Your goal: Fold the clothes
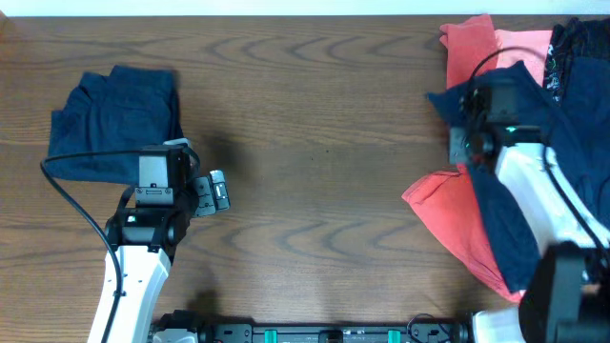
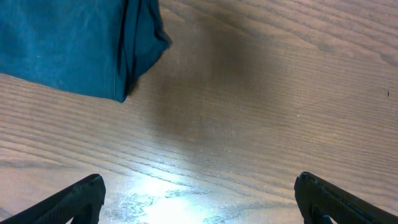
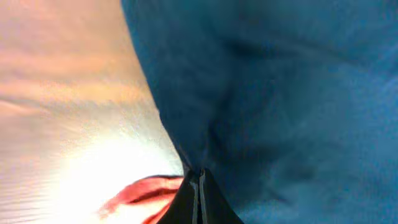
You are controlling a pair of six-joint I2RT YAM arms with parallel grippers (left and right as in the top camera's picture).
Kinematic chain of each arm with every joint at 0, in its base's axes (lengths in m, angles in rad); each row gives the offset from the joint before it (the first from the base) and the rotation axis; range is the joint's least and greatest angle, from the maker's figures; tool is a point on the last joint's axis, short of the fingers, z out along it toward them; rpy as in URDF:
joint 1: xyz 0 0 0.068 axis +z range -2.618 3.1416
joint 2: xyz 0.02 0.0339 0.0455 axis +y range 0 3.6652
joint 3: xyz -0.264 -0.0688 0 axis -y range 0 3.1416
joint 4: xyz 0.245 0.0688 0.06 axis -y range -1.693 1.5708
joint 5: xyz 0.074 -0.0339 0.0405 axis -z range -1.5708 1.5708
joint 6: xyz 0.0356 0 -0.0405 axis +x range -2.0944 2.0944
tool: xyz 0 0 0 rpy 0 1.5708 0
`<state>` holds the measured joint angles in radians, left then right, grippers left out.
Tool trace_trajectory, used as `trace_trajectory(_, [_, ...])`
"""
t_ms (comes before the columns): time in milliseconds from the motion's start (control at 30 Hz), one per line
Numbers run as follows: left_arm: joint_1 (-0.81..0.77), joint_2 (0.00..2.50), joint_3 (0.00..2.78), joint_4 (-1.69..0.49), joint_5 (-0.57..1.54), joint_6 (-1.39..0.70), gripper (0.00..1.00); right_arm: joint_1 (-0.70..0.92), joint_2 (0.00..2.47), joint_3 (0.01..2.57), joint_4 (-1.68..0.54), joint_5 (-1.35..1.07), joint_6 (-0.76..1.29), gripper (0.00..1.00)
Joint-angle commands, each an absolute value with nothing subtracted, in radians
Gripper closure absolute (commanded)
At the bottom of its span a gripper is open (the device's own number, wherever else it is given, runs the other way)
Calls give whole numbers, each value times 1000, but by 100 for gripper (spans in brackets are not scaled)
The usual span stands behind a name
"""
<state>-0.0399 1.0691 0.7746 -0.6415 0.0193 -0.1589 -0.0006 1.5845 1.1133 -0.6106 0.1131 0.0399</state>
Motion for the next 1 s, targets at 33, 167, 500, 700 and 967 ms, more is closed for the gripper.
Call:
trace_trajectory(33, [-35, 1070, 793, -634, 18, -151, 2, 53, 1489, 1194, -629, -109, 41, 99])
trace_trajectory(167, [-35, 1070, 793, -601, 18, -154, 2, 169, 1463, 1197, -517, -298, 163, 99])
trace_trajectory(500, [-35, 1071, 793, -528, 19, -154, 2, 517, 1635, 1196, -147, -158, 276, 99])
trace_trajectory(700, [-35, 1071, 793, -523, 23, -327, 2, 566, 1722, 1196, -170, -90, 247, 1])
trace_trajectory(967, [-91, 1111, 789, -518, 353, -380, 2, 400, 1588, 1196, -496, 110, 205, 1])
